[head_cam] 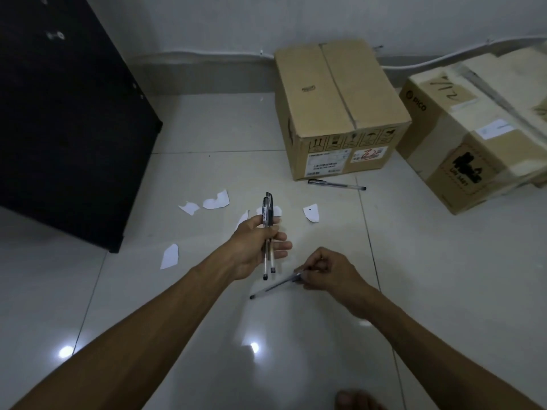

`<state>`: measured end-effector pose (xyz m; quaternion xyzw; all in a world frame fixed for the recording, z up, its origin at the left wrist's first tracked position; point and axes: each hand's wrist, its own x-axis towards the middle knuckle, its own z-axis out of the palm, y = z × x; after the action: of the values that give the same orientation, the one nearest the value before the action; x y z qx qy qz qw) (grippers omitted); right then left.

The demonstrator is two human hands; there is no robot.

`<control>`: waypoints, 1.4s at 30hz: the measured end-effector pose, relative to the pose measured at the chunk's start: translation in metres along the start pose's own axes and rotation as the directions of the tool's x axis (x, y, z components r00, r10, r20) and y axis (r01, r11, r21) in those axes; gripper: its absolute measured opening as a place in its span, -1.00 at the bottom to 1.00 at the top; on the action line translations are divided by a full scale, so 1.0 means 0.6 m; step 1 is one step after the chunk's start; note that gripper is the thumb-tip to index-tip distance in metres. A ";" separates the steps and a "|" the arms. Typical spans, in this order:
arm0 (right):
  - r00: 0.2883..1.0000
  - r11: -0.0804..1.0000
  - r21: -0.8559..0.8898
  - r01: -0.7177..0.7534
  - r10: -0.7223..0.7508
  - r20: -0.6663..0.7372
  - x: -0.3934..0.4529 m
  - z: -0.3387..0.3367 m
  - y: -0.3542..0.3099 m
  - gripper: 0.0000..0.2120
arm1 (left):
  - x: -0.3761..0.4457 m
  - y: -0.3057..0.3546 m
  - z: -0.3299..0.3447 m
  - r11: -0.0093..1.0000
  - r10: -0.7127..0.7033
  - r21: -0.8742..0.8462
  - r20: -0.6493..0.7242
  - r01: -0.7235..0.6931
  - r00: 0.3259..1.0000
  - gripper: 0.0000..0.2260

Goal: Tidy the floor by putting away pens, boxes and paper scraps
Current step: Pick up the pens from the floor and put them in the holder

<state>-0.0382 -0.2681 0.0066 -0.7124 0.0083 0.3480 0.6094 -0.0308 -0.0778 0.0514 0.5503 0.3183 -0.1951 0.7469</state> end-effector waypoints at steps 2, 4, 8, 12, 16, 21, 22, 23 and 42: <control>0.999 0.995 0.100 0.002 0.004 -0.055 -0.001 -0.002 -0.019 -0.90 | -0.001 0.001 0.002 1.000 0.017 0.008 -0.003 -0.017 1.000 -0.87; 0.993 0.989 0.148 0.015 0.002 -0.114 -0.002 -0.004 -0.038 -0.90 | -0.002 0.000 0.004 0.999 0.014 0.029 -0.001 -0.014 1.000 -0.87; 0.985 0.982 0.181 0.062 -0.031 -0.170 -0.001 -0.009 -0.076 -0.87 | -0.009 0.000 0.012 0.997 -0.049 0.065 0.053 0.045 0.997 -0.84; 0.971 0.983 0.131 0.131 -0.100 -0.215 0.009 -0.010 -0.100 -0.83 | -0.023 0.004 0.025 0.992 -0.122 0.045 0.163 0.117 0.979 -0.83; 0.947 0.981 0.060 0.183 -0.159 -0.280 0.023 -0.009 -0.105 -0.79 | -0.030 0.002 0.037 0.987 -0.154 0.078 0.288 0.137 0.945 -0.71; 0.942 0.985 0.012 0.174 -0.163 -0.295 0.034 -0.007 -0.105 -0.86 | -0.026 -0.003 0.042 0.989 -0.139 0.093 0.323 0.115 0.936 -0.69; 0.941 0.985 0.015 0.173 -0.161 -0.297 0.035 -0.007 -0.105 -0.88 | -0.023 -0.004 0.043 0.991 -0.128 0.087 0.317 0.105 0.940 -0.69; 0.940 0.985 0.022 0.173 -0.158 -0.301 0.036 -0.007 -0.105 -0.90 | -0.020 -0.006 0.044 0.992 -0.115 0.078 0.305 0.095 0.945 -0.69; 0.908 0.985 -0.028 0.167 -0.165 -0.385 0.077 -0.053 -0.108 -0.87 | 0.010 -0.008 0.067 0.995 -0.062 -0.062 0.273 0.082 0.960 -0.74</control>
<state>0.0403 -0.2602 0.0395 -0.7634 0.0685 0.1477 0.6251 -0.0193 -0.1173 0.0517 0.4788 0.2397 -0.2838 0.7955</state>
